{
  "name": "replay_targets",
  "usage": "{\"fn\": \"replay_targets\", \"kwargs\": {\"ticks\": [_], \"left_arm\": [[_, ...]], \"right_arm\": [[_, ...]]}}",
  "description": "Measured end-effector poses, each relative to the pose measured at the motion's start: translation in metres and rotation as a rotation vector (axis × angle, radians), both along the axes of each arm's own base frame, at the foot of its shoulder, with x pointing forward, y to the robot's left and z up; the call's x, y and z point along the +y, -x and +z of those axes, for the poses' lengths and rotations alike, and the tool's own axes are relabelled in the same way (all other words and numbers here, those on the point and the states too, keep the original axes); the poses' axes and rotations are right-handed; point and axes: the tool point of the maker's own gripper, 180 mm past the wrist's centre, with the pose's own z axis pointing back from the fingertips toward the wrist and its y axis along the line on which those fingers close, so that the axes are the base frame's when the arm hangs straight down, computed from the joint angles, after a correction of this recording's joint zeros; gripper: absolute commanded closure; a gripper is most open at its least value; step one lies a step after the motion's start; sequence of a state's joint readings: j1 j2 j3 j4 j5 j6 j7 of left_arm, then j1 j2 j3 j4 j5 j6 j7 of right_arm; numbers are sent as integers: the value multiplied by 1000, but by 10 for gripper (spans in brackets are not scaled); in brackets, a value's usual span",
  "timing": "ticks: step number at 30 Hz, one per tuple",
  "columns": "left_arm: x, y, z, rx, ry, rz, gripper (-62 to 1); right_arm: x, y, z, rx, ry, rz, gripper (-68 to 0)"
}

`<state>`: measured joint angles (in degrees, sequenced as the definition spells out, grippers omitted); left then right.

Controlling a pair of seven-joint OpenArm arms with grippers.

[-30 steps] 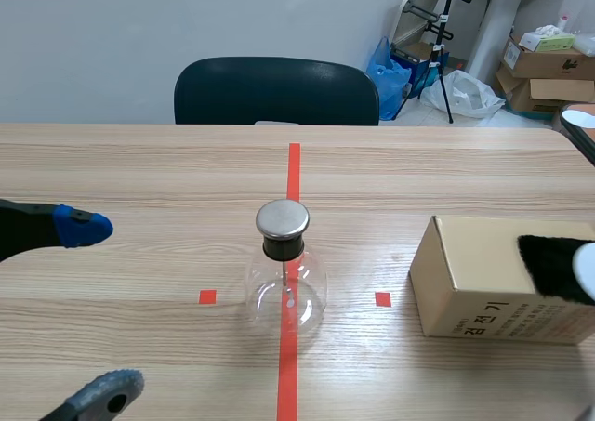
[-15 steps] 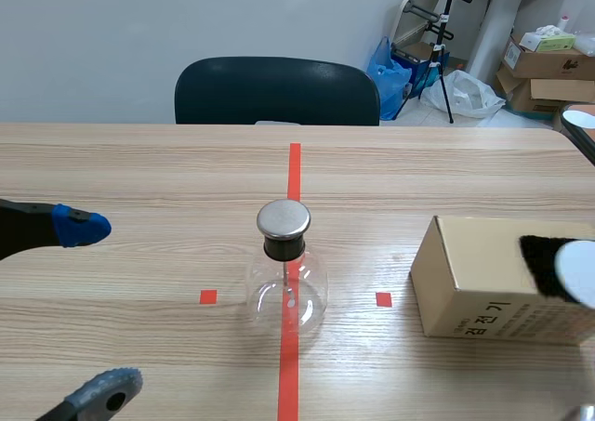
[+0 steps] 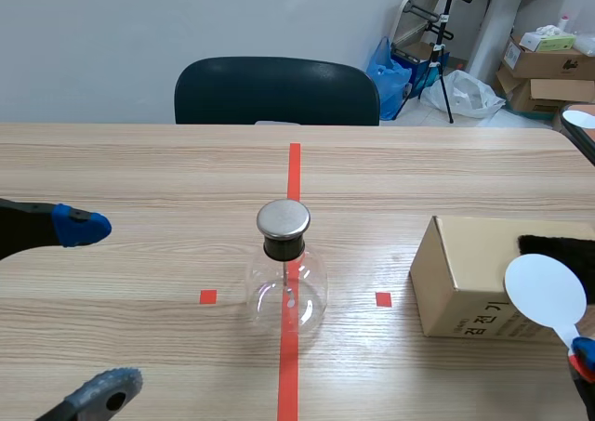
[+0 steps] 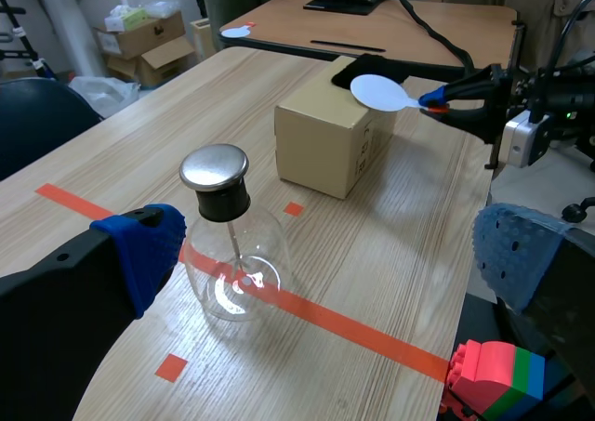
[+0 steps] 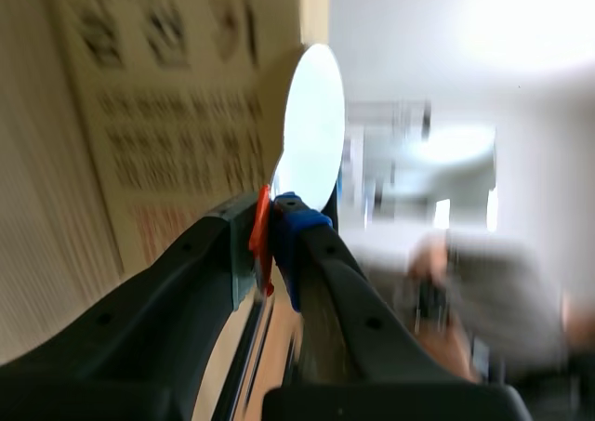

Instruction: Do the electroscope experiment

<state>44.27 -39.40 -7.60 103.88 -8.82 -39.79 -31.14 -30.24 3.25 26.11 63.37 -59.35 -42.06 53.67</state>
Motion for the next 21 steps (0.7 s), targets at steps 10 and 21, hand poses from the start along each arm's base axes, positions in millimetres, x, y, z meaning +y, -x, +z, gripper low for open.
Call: {"fn": "replay_targets", "kwargs": {"ticks": [10,21], "left_arm": [[0,0,0,0,0,0,-623],[0,0,0,0,0,0,-623]], "right_arm": [[-19,4,-4,11,0,-137,-9],[-28,9,-4,22,20,-161,-9]]}}
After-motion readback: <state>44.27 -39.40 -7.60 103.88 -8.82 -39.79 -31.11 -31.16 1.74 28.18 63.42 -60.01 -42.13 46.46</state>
